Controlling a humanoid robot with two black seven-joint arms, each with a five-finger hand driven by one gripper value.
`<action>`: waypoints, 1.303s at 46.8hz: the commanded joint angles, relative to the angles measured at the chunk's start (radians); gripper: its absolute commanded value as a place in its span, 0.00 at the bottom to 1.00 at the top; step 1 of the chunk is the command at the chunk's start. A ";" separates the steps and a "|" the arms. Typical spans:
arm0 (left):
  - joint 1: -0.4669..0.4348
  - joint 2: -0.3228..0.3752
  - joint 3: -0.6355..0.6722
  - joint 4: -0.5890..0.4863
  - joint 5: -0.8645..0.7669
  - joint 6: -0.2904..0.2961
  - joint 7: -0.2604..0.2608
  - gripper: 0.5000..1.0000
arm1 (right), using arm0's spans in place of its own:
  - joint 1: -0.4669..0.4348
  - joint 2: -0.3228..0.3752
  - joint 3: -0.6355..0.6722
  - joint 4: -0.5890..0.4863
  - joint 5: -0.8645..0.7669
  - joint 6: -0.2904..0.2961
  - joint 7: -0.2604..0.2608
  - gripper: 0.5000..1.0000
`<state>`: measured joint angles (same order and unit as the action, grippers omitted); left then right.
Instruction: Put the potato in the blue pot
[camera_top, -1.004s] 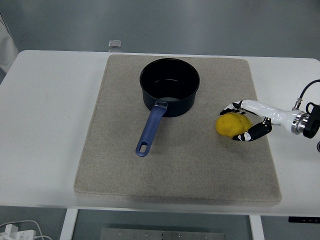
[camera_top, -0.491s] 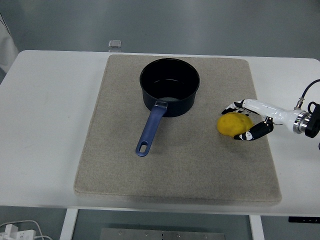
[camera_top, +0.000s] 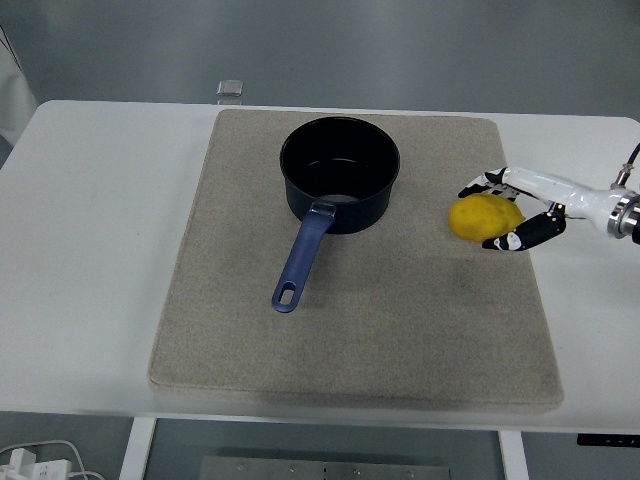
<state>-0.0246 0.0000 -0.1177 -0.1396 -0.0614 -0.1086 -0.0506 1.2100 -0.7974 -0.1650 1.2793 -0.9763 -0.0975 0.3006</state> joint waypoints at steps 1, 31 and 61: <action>0.000 0.000 0.000 0.000 0.000 0.000 0.000 1.00 | 0.043 -0.022 0.002 -0.014 0.001 0.030 0.002 0.00; 0.000 0.000 0.000 0.000 0.000 0.000 0.000 1.00 | 0.223 -0.031 0.013 -0.123 0.002 0.145 0.000 0.00; 0.000 0.000 0.001 0.000 0.000 0.000 0.000 1.00 | 0.333 0.438 0.038 -0.402 0.123 0.182 -0.012 0.00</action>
<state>-0.0247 0.0000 -0.1175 -0.1396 -0.0615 -0.1087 -0.0507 1.5428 -0.3976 -0.1272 0.9135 -0.8530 0.0781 0.2882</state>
